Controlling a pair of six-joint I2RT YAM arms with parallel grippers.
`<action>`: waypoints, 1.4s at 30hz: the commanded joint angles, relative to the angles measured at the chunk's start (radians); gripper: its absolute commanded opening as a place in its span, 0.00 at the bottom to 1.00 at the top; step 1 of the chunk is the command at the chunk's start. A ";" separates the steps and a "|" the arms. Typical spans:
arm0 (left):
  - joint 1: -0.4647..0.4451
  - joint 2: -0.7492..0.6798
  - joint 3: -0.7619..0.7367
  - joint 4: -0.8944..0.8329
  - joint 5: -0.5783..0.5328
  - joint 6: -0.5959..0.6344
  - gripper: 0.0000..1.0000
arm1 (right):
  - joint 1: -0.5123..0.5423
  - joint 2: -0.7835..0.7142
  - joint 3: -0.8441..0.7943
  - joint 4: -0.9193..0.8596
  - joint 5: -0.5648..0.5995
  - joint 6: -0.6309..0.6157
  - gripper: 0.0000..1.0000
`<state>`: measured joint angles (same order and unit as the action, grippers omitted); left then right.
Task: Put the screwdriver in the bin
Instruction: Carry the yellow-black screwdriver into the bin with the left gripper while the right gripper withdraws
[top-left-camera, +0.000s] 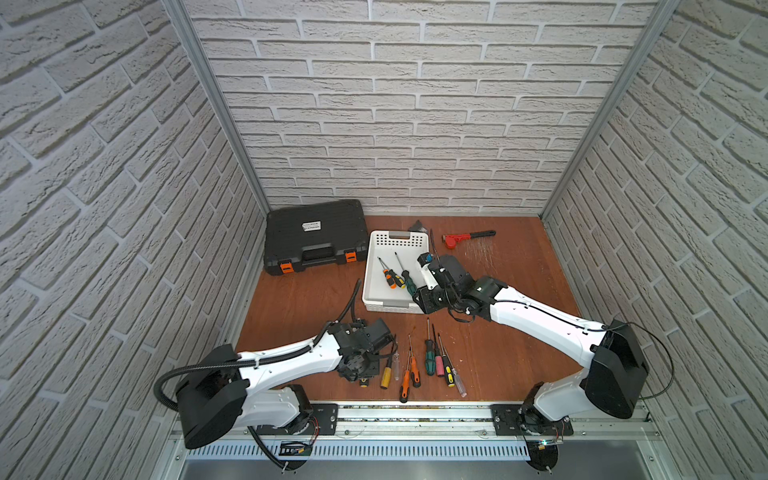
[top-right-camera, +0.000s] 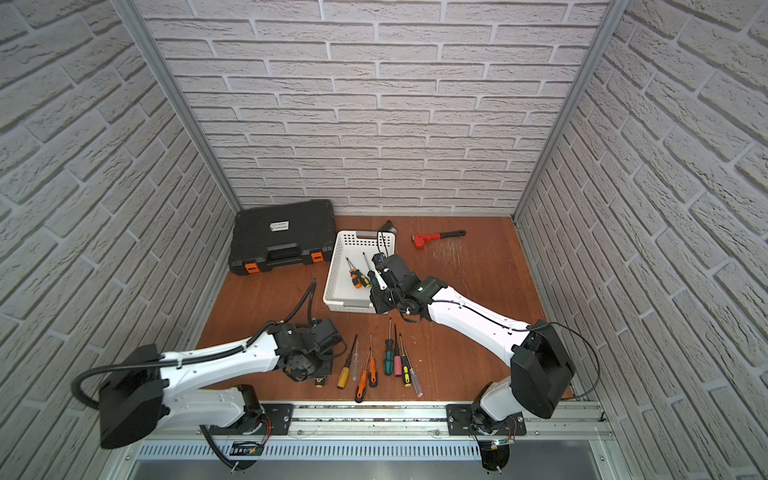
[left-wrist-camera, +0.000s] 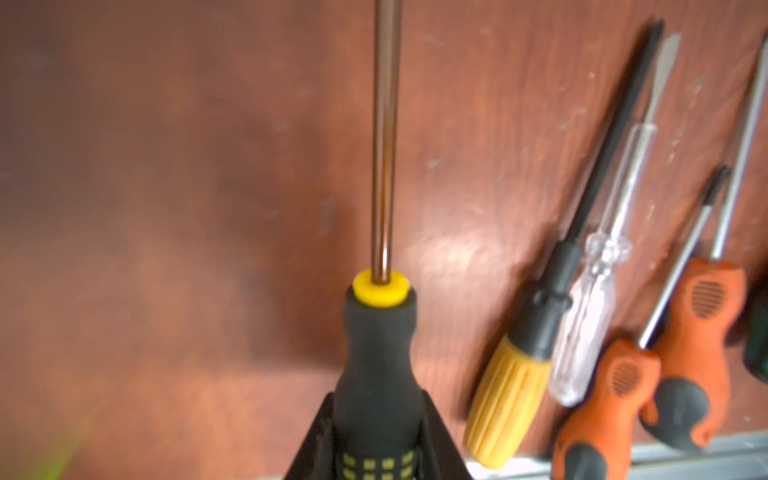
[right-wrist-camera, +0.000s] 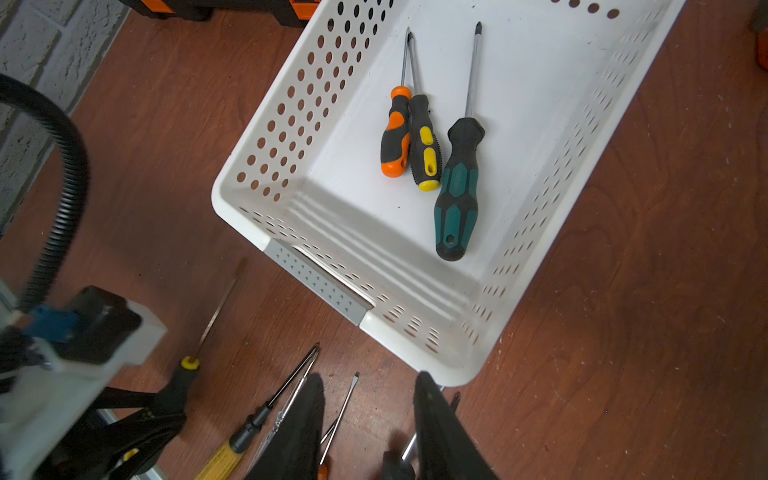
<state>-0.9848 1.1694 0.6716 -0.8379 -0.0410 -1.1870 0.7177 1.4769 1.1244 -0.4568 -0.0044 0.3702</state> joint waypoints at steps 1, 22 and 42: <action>0.069 -0.095 0.076 -0.227 -0.087 -0.019 0.03 | -0.003 -0.051 -0.028 0.062 0.005 0.009 0.38; 0.442 0.549 0.927 -0.153 0.071 0.527 0.05 | -0.021 -0.058 0.022 0.082 -0.044 0.021 0.38; 0.513 0.986 1.063 -0.048 0.096 0.551 0.06 | -0.023 -0.142 -0.104 -0.016 -0.002 0.008 0.43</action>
<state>-0.4835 2.1326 1.6966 -0.9169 0.0502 -0.6476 0.7002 1.3582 1.0370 -0.4534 -0.0273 0.3828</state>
